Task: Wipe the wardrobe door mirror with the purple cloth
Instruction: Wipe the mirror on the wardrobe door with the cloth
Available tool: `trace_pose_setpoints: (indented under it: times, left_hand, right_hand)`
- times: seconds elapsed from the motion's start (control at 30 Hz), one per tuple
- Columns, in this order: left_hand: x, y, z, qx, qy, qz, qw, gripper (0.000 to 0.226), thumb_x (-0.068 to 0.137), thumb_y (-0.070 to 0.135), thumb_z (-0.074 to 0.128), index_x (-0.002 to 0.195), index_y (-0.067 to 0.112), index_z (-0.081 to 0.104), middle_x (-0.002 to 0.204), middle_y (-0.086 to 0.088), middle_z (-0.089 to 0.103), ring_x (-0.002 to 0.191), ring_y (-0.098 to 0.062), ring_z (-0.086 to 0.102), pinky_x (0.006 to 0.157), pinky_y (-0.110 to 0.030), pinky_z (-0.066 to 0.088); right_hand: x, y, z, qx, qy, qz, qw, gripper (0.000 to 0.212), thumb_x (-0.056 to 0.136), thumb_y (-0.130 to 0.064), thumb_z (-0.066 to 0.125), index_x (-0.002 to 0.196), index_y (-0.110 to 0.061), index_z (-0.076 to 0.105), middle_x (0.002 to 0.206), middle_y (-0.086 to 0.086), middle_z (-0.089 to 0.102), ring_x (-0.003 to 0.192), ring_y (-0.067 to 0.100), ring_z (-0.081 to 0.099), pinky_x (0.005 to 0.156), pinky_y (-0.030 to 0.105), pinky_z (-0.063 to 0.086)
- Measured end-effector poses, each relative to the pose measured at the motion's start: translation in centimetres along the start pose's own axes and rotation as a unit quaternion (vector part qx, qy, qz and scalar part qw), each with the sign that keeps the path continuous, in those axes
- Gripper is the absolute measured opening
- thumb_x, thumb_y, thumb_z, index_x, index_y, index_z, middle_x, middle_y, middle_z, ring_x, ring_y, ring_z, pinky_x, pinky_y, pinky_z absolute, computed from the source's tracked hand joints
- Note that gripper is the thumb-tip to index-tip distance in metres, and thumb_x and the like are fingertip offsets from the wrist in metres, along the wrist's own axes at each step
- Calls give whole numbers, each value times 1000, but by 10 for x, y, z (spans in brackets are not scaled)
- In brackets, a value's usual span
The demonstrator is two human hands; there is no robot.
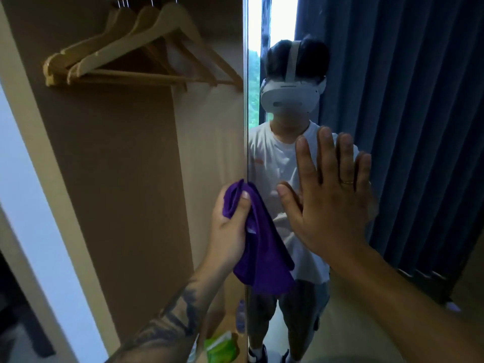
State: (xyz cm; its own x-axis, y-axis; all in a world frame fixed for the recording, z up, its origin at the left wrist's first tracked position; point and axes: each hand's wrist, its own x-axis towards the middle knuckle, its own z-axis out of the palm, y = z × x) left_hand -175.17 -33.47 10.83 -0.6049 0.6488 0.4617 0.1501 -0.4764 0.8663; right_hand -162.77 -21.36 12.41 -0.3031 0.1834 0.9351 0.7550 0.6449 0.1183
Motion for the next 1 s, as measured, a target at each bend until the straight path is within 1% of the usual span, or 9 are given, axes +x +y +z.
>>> trace_pose_setpoints:
  times: [0.1,0.27,0.37,0.47,0.6,0.7,0.77,0.9,1.0]
  left_hand:
    - [-6,-5,-5,10,-6,-37,999,20,102,39,52,118,31,61,98,5,70,87,-9,69,74,-22,55]
    - [29,49,5,22,-18,38,999,11,105,34,50,113,30,57,95,2,66,77,-3,66,69,-16,55]
    - [44,65,11,18,-7,69,997,14,106,33,51,117,27,57,98,0,67,84,-8,66,75,-21,56]
    - [30,47,12,19,1,52,998,10,106,35,50,111,31,58,92,3,67,82,-10,67,78,-27,57]
    - [2,18,7,15,-2,9,1000,11,107,30,47,110,30,57,88,6,65,69,0,65,64,-15,55]
    - [16,30,8,53,10,39,998,12,107,30,47,111,26,58,92,1,65,76,-1,65,69,-15,54]
    - [39,57,15,68,28,80,994,14,107,33,49,112,25,59,92,4,66,78,1,65,72,-15,51]
    - [83,114,28,61,28,117,991,9,106,37,51,106,30,58,88,7,63,83,-10,62,83,-32,51]
    - [83,116,31,49,21,108,993,12,106,38,51,112,29,57,92,5,65,86,-11,66,84,-32,54]
  right_hand:
    - [0,-2,0,10,1,3,1000,78,104,-59,43,165,-18,18,171,16,10,157,42,9,124,65,11]
    - [-1,-4,0,18,4,8,1000,76,105,-58,42,165,-17,20,171,17,11,157,42,8,124,65,9]
    - [-1,-6,-1,25,3,15,1000,75,105,-57,41,165,-17,19,171,16,10,158,41,7,125,64,8]
    - [-1,-7,-1,32,-11,21,999,76,105,-57,41,165,-18,17,172,15,7,158,40,4,125,65,6]
    - [0,-9,0,23,-9,25,999,76,104,-56,41,166,-20,15,172,15,8,158,40,4,125,65,6]
    - [1,-8,1,30,-7,23,999,77,104,-56,42,166,-20,14,172,14,6,158,39,1,125,65,4]
    - [0,-7,2,33,-7,18,999,78,104,-56,42,166,-20,13,173,13,4,158,38,0,125,65,6]
    - [-1,-5,5,17,5,16,1000,77,104,-56,43,166,-20,14,172,13,4,158,38,2,124,66,10]
    - [-1,-6,7,22,7,18,1000,78,104,-56,43,166,-21,11,172,13,5,159,38,3,125,65,8]
